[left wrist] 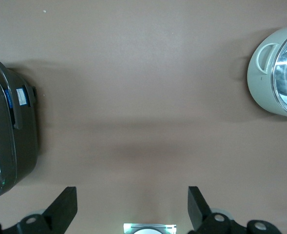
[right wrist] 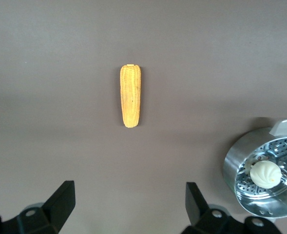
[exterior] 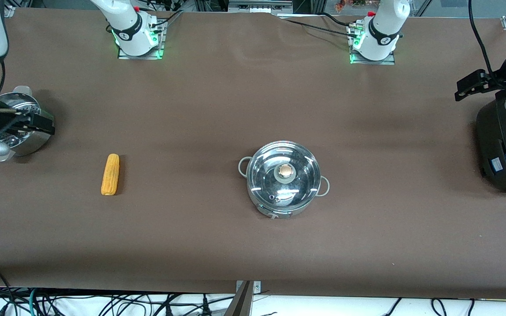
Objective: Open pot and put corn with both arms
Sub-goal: 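Reach the right gripper to the corn while the left gripper approaches the pot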
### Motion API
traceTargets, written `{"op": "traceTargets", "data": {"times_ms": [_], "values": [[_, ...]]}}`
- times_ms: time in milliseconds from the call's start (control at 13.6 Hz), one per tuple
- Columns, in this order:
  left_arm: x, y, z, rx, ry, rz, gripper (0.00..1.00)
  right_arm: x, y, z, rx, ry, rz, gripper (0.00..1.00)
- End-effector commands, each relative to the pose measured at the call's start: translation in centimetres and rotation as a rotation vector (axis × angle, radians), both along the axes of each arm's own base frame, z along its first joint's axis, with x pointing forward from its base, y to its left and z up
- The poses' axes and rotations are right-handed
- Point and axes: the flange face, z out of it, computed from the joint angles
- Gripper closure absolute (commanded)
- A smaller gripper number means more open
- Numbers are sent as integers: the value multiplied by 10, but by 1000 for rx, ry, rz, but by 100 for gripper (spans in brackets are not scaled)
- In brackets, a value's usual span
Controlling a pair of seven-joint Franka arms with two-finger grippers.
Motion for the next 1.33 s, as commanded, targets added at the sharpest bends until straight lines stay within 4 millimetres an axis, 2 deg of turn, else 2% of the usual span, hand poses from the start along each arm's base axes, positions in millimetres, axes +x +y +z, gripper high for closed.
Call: {"op": "traceTargets", "data": {"times_ms": [0,74,295,442,590,737,811,885,1032,1106,1253], "values": [[1,0,6,-20,3,-16,0,12,-2,-1,-12,-34,-3,0],[1,0,6,-20,3,-18,0,17,-2,-11,-11,-39,-2,0],[1,2,7,-23,-9,-15,0,41,-2,-77,-3,-6,2,0],[7,-16,1,-24,-30,-47,0,52,3,-100,-7,-24,14,0],[8,-19,-5,-32,-24,-52,0,61,4,-141,3,-15,13,0],[6,-27,-7,-32,-16,-67,0,57,6,-177,6,-32,15,0],[7,-28,-14,-35,1,-69,0,53,6,-188,6,-34,12,0],[9,-30,-33,-36,42,-71,0,51,8,-193,5,-31,-14,0],[10,-32,-32,-40,35,-98,0,48,22,-206,1,-35,-26,0],[12,-51,-34,-36,32,-120,8,44,27,-217,3,-44,-20,0],[17,-81,-38,-42,4,-145,8,34,28,-242,6,-70,-17,0]]}}
